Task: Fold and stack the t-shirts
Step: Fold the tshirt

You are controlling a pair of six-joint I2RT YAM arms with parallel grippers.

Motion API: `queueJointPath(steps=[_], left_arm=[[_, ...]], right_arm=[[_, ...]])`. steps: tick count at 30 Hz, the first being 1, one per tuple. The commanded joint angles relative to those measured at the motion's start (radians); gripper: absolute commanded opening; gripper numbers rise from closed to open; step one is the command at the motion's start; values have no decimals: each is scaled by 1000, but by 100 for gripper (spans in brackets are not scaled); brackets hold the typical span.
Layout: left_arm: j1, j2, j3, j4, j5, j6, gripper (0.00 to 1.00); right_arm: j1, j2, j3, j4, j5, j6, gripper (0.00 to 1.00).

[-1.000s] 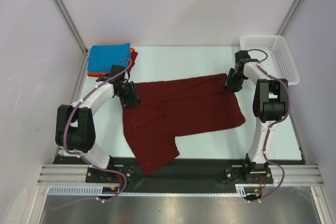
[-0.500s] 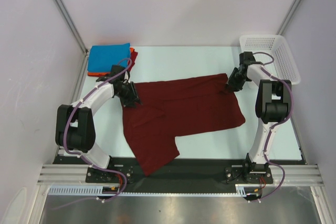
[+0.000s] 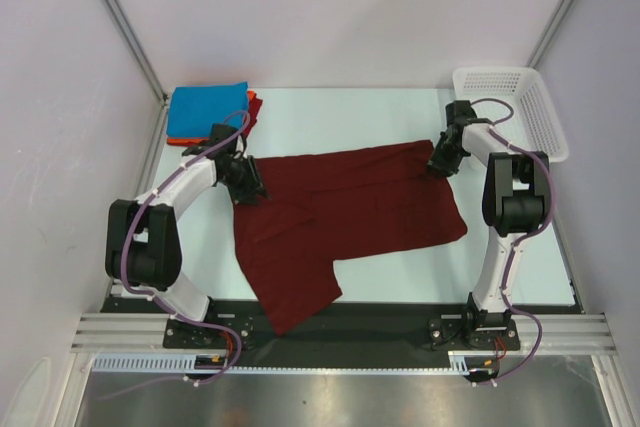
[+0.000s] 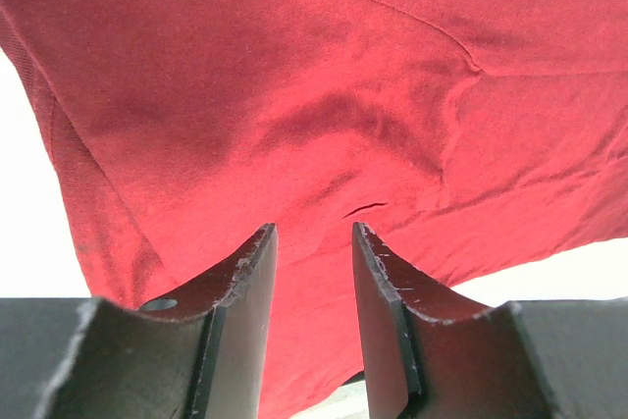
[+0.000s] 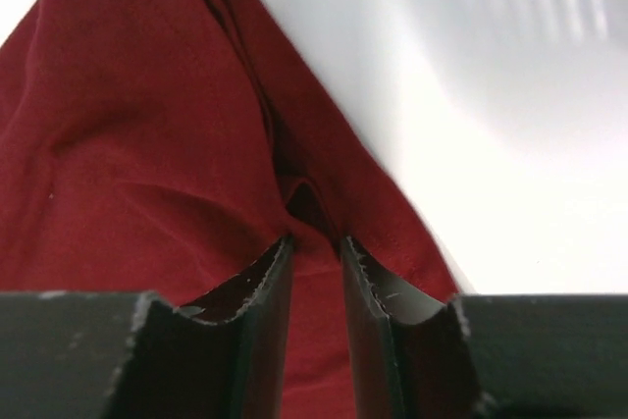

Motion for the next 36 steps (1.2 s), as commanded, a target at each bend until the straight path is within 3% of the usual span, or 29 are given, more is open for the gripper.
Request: queueJointPath(steps=[1,5,9,12,21,36], left_arm=[[16,-49,11,-5,9,11,42],[19,-58,6,-5,1,13,42],[22,-64,-2,-5,1,13,42],[24,-66,-11,4,3,10,43],[24,-64,-9,10,3,1,42],[24,-64,9,-5,-4,-5,43]], right_arm=[[18,-17,4,-7,13,-15,32],[30,-5,27,-16,25,-28,25],[35,-17,50,-39,58,-34,7],[41,-28,92,-69,94,-51,1],[62,-54,132,-181,168,-95,0],[33,-52,56,-134,159,-112,0]])
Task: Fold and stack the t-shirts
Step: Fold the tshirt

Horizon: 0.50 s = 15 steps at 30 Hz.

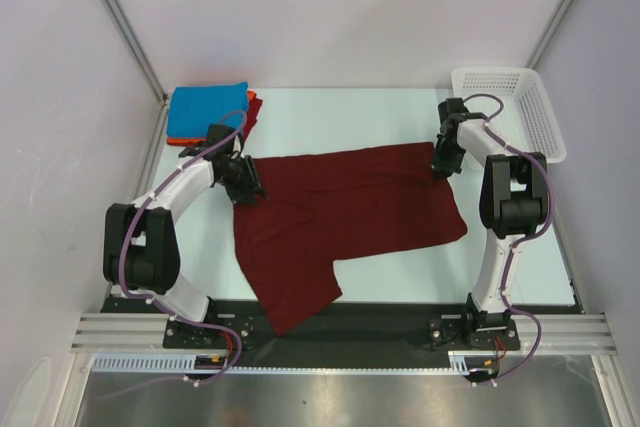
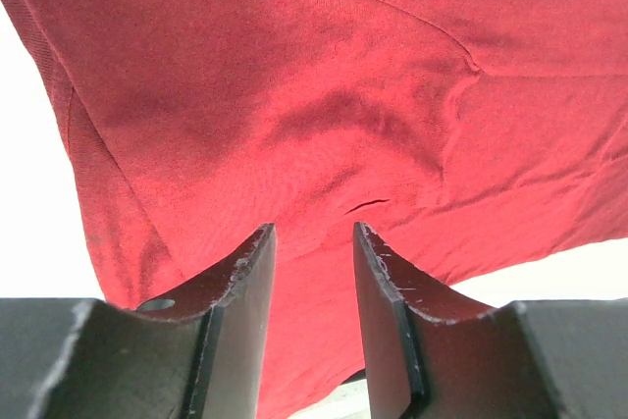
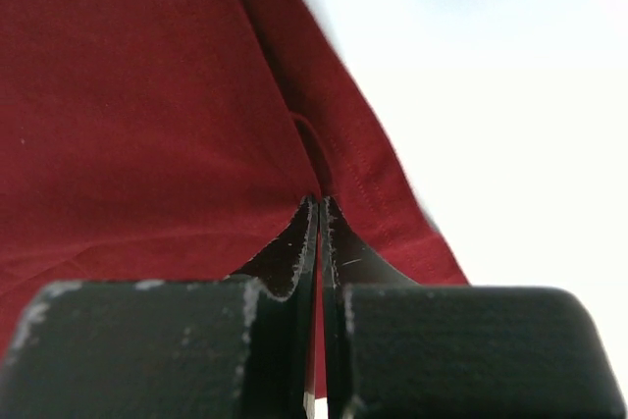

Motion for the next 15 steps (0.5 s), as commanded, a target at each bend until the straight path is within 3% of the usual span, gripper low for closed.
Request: queueJointPath(steps=[1,5,6,8,10,15], left_arm=[[10,-39,22,-1,-3,-3,43],[10,-31,26,-12,0,1,43],[10,-31,25,-14,-1,3,44],[9,-37,16,-18,2,7,44],[7,-57,3,-15,5,10,45],[-30,-102,-55,-38,-24,-19,46]], right_arm=[[-12,-29,13,25,17,-31,1],[-14,14,52,14,35,-55,13],[-12,22,60,8,35,-60,23],[-6,16,68,-4,34,-65,30],[3,-13,59,-15,49,-66,43],[29,-97,25,-60,57,-68,49]])
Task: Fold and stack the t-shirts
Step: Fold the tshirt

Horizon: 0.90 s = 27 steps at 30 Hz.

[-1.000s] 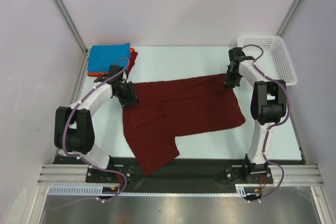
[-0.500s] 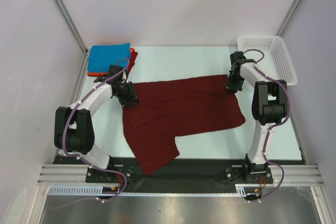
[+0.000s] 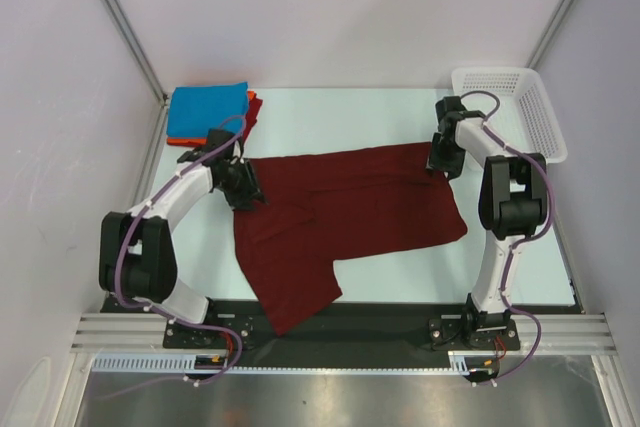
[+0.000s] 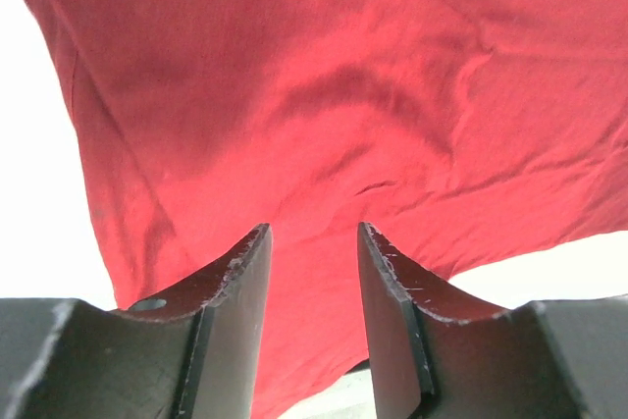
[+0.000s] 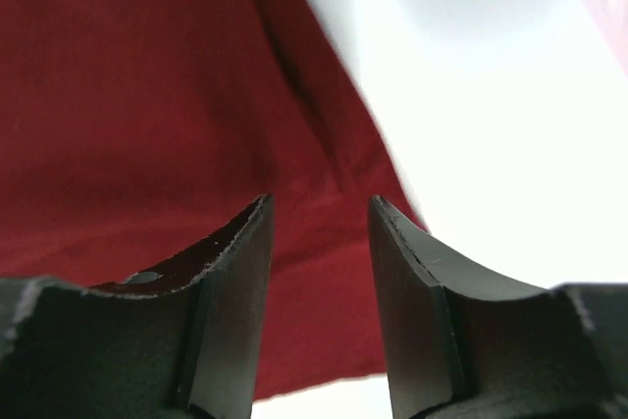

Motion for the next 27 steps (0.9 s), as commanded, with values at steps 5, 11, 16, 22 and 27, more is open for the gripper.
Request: queueJointPath(steps=[5,11,16,22,27], left_arm=[[-206,-140,-87,-103,-125,-129,51],[-349,-305,-301,-88,-161,-268,53],[-456,-458,-397,-138,-211,-352,61],[-637,-585,-518,-140,-219,-592,63],[-809,-639,-613,-112,-233,-752,61]], right_arm=[[66,-227,-61,-69,0,-37,49],[123,-367,-225,-63,-38,-34,49],[121,-466,-349,-49,-94,-27,50],[123,-512,-395,-25,-134,-22,49],[125,-506,-388,-22,-172,-26,50]])
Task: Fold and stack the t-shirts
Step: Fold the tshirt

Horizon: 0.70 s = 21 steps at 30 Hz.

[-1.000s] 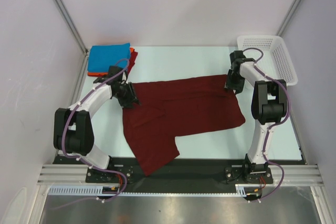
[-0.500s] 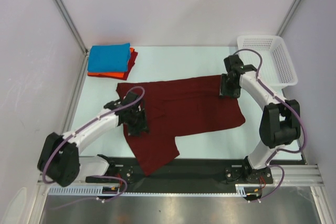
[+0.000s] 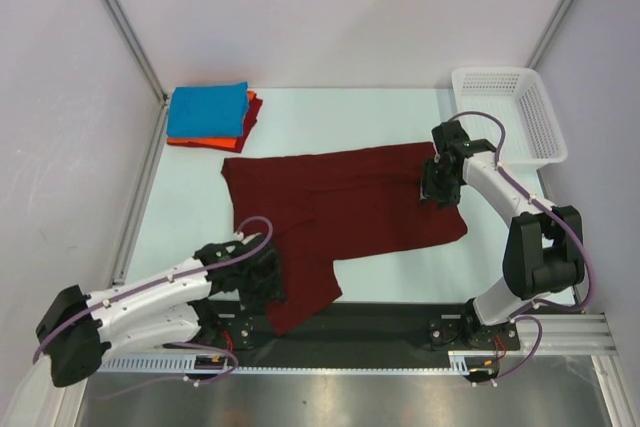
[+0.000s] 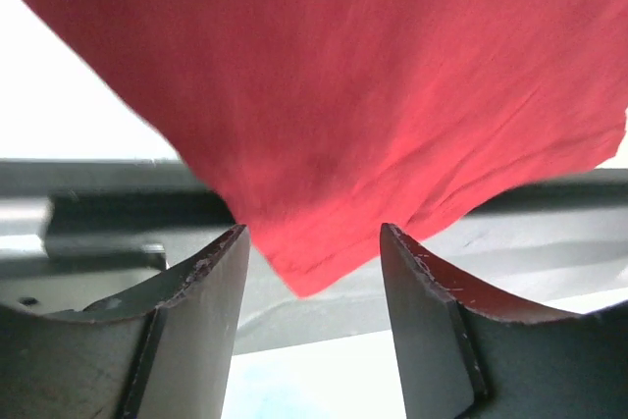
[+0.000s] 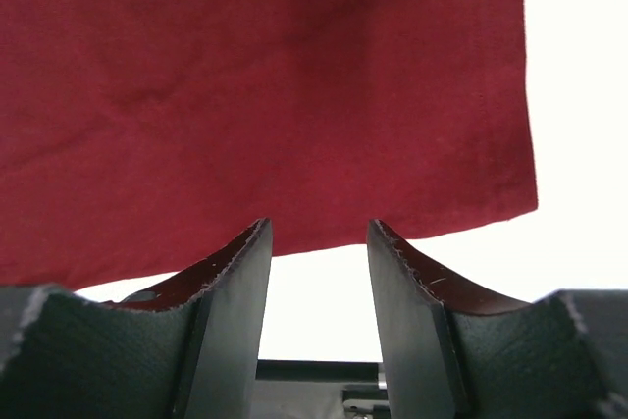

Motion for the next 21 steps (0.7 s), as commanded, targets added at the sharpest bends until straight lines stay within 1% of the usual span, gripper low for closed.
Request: queueJointPath(steps=[1,3,4,7,12,14,21], left_arm=[[-118,-29,-36,7,-26,-228,61],[-185,-32,-37,7,-59,-285,60],[-248,-27,-39,9,-73,-331,59],[-307,0,-34,-16,-84,-384,56],[-357,-1,-7,-75,-110,-434,50],[-379,11,15,-101,-124,-451,51],[-387,81,25,-85,-95,-422,48]], right_arm=[[1,-33,12,19,-40,-5,50],[1,-30,19,11,-33,-14,49],[1,-32,21,11,-30,-17,49],[3,-35,27,5,-33,-25,50],[4,-44,35,-5,-37,-25,49],[6,-55,33,-4,-38,-22,49],[7,-64,24,-1,-32,-23,49]])
